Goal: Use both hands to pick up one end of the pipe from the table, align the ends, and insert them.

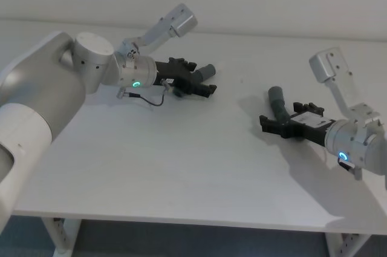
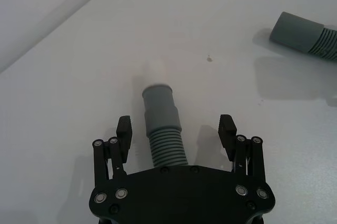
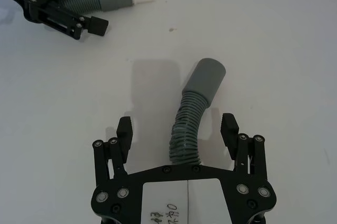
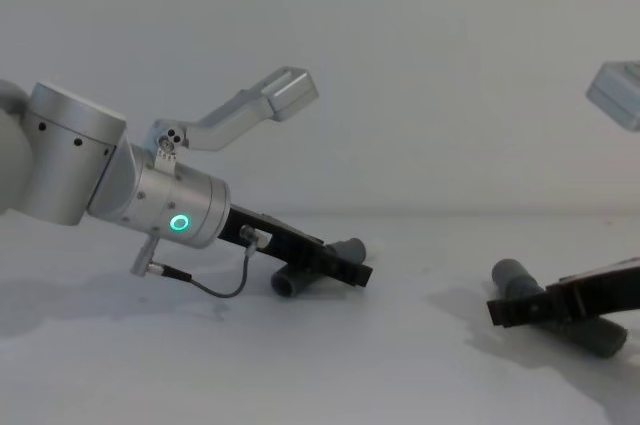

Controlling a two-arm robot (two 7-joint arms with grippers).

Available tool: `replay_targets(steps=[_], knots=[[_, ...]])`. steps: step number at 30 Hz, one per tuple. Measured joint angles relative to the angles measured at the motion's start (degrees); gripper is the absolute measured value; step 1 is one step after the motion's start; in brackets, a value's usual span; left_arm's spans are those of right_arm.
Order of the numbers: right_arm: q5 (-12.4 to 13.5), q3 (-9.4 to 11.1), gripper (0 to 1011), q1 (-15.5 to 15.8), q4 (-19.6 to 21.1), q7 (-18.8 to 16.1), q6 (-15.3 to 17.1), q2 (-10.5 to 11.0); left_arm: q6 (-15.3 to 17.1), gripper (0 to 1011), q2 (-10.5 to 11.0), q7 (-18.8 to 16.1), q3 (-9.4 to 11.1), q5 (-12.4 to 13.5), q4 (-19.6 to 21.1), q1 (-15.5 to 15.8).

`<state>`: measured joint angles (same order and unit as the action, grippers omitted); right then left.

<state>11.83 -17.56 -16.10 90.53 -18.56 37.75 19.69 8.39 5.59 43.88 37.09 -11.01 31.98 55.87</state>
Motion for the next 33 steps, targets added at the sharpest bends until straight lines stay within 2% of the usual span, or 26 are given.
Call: replay_targets(steps=[15,17,22,23,26,28,29,33], knots=[[-0.62,-0.03,1001,-0.17,-0.84,-0.4,0.28,-0.59,1.29,1001,0.45,0.33,-0.66,0.27,1.31,-0.8],[-0.66,-0.02,987,-0.18,-0.9,-0.43,0.3,-0.66,1.4,974,0.52,0.34,-0.72,0.31,1.45,-0.88],[-0.73,0.01,900,-0.2,-1.01,-0.49,0.33,-0.74,1.58,888,0.6,0.36,-0.81,0.37,1.65,-1.01],[-0.74,0.02,855,-0.21,-1.03,-0.5,0.33,-0.76,1.6,834,0.61,0.36,-0.83,0.38,1.67,-1.02],[-0.75,0.04,793,-0.23,-1.07,-0.52,0.33,-0.8,1.68,747,0.67,0.37,-0.88,0.41,1.76,-1.08],[-0.76,0.06,712,-0.24,-1.1,-0.54,0.33,-0.82,1.71,708,0.68,0.38,-0.9,0.42,1.8,-1.11],[-0.77,0.06,692,-0.24,-1.1,-0.54,0.33,-0.83,1.72,650,0.68,0.39,-0.9,0.42,1.82,-1.12],[-0.78,0.07,571,-0.25,-1.13,-0.56,0.34,-0.84,1.81,553,0.71,0.4,-0.93,0.45,1.89,-1.18]])
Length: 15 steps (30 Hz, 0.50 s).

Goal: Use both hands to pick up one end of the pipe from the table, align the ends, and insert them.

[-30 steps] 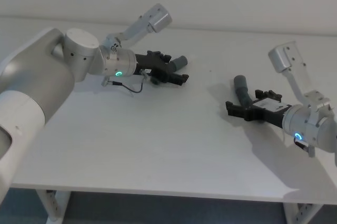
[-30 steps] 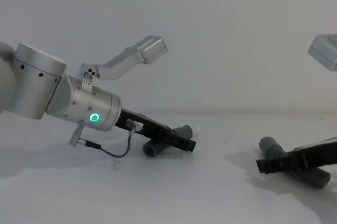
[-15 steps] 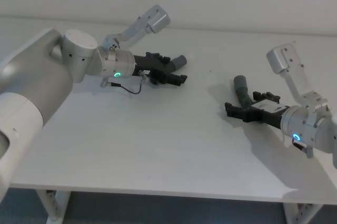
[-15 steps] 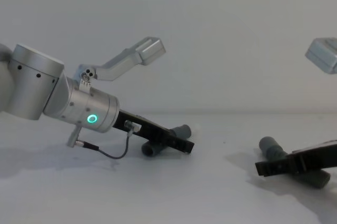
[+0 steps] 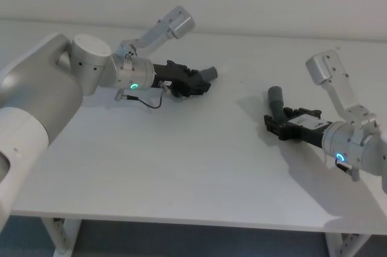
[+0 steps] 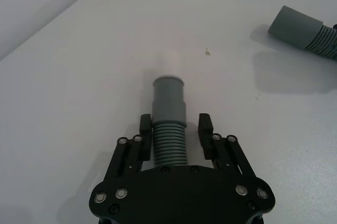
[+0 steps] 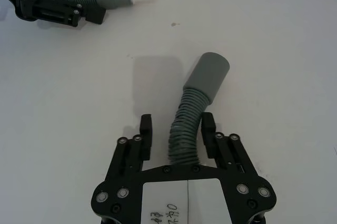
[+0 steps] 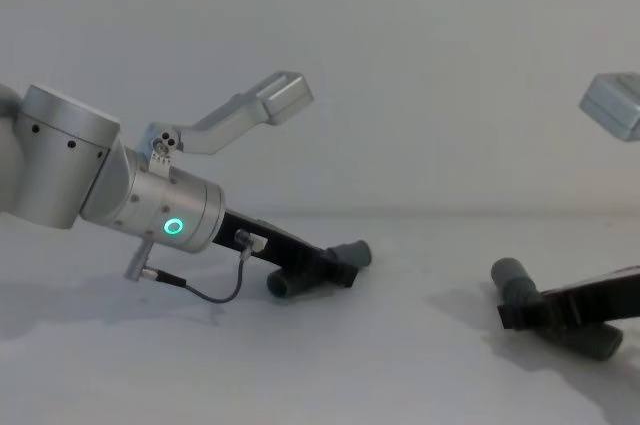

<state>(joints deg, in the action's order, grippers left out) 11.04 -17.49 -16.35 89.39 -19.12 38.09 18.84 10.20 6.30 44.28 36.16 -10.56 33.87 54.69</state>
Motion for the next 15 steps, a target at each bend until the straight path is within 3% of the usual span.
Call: replay_targets(steps=[5,9,15], knots=[[-0.03,0.0,404,0.0,-0.03,-0.04,0.0,-0.03,0.05,387,0.03,0.0,-0.03,0.03,0.05,-0.03],[-0.05,-0.01,276,0.0,-0.05,-0.06,-0.01,-0.05,0.07,345,0.05,0.0,-0.06,0.05,0.07,-0.04],[-0.06,-0.01,262,0.0,-0.08,-0.06,0.0,-0.07,0.1,345,0.07,0.0,-0.06,0.07,0.11,-0.07]])
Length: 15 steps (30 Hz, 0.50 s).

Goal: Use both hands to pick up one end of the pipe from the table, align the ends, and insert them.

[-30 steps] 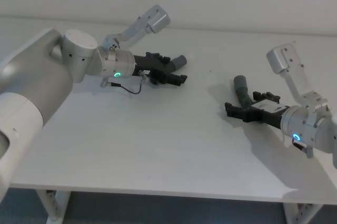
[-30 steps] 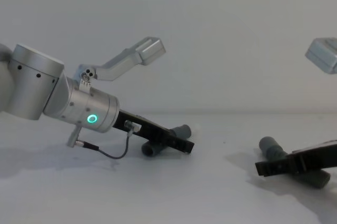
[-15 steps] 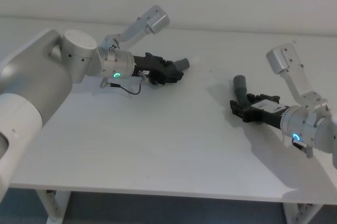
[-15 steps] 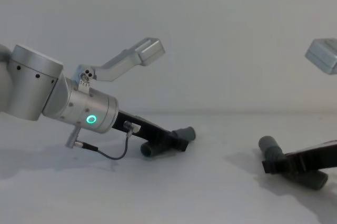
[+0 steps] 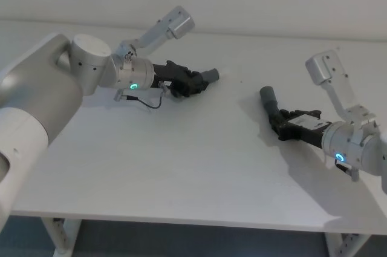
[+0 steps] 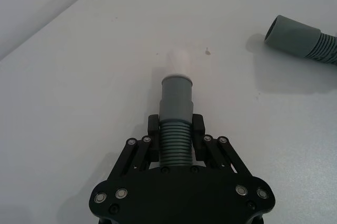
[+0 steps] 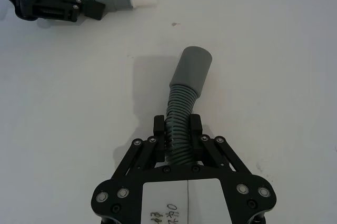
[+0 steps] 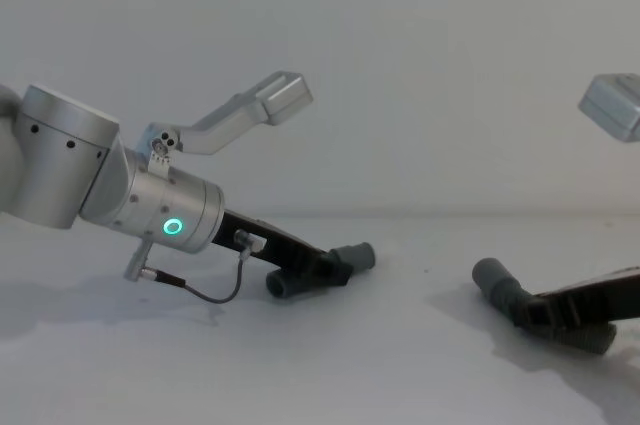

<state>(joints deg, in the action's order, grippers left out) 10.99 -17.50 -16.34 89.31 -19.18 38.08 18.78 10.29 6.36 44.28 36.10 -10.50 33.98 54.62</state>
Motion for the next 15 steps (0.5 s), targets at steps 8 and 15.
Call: replay_targets(steps=[8,15], knots=[[-0.06,-0.02,262,0.01,0.0,-0.01,-0.08,0.0,0.04,345,0.06,0.0,0.0,0.07,0.16,-0.05],[-0.91,-0.29,262,0.31,0.33,-0.12,-1.95,0.52,-1.02,345,0.79,0.84,0.85,0.96,1.56,-0.1]])
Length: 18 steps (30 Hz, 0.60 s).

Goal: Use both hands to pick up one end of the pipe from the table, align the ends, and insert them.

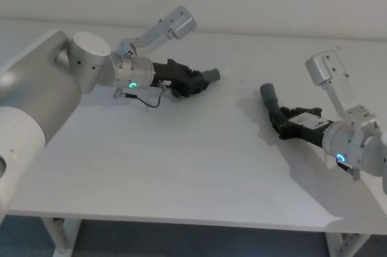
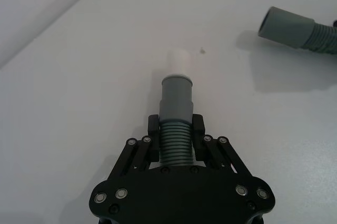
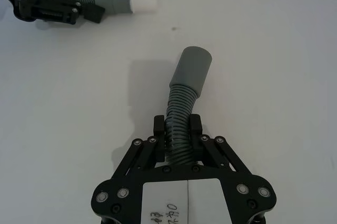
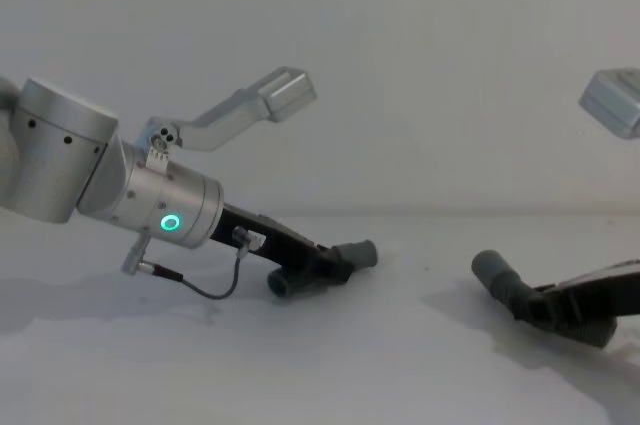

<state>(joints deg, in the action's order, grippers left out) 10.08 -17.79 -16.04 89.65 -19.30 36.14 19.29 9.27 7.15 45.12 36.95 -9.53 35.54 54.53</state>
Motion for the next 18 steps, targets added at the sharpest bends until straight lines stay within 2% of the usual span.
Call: replay_targets(steps=[7,11,18], knots=[[-1.33,-0.35,262,0.59,0.78,-0.28,-3.84,1.12,-2.54,344,1.75,1.46,1.72,1.59,3.62,0.01],[-2.33,-0.56,262,1.03,1.3,-0.59,-6.86,2.0,-3.56,345,2.73,2.06,2.63,2.55,5.55,0.07],[-4.72,-1.0,262,1.91,2.2,-1.09,-13.29,4.16,-5.52,344,5.67,3.04,5.27,5.44,11.21,0.4]])
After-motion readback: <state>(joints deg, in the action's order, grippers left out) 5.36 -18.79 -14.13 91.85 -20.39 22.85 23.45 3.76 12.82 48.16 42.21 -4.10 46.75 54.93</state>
